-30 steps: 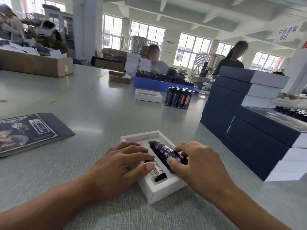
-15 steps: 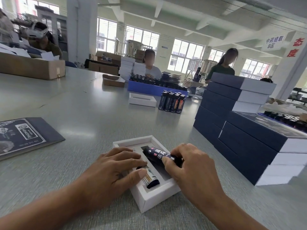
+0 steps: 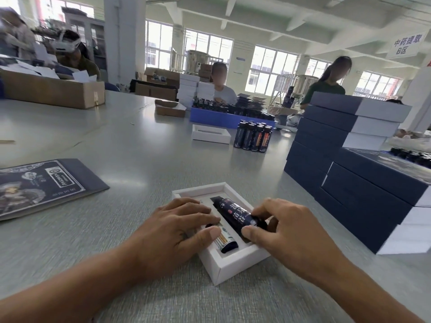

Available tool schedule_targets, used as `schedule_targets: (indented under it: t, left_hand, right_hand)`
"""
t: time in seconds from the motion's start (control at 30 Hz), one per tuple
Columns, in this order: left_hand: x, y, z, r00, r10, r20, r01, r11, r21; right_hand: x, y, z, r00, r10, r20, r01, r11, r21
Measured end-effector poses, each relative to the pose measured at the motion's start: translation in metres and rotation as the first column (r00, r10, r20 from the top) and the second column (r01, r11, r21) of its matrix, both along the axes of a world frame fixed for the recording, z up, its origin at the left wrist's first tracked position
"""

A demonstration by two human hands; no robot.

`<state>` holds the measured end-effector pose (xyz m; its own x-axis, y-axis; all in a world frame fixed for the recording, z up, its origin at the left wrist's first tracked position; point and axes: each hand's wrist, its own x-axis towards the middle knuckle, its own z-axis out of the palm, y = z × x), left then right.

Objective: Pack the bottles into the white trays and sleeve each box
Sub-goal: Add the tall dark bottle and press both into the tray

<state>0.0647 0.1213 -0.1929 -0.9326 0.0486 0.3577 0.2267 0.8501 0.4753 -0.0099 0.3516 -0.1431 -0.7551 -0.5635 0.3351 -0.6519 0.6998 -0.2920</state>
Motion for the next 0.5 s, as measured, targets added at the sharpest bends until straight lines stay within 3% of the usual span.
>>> schedule_targets:
  t: [0.5]
  left_hand:
    - [-0.001, 0.001, -0.001, 1.000, 0.007, 0.014, -0.008, 0.999, 0.035]
  right_hand:
    - [-0.002, -0.010, -0.003, 0.998, -0.034, -0.049, 0.036, 0.998, 0.044]
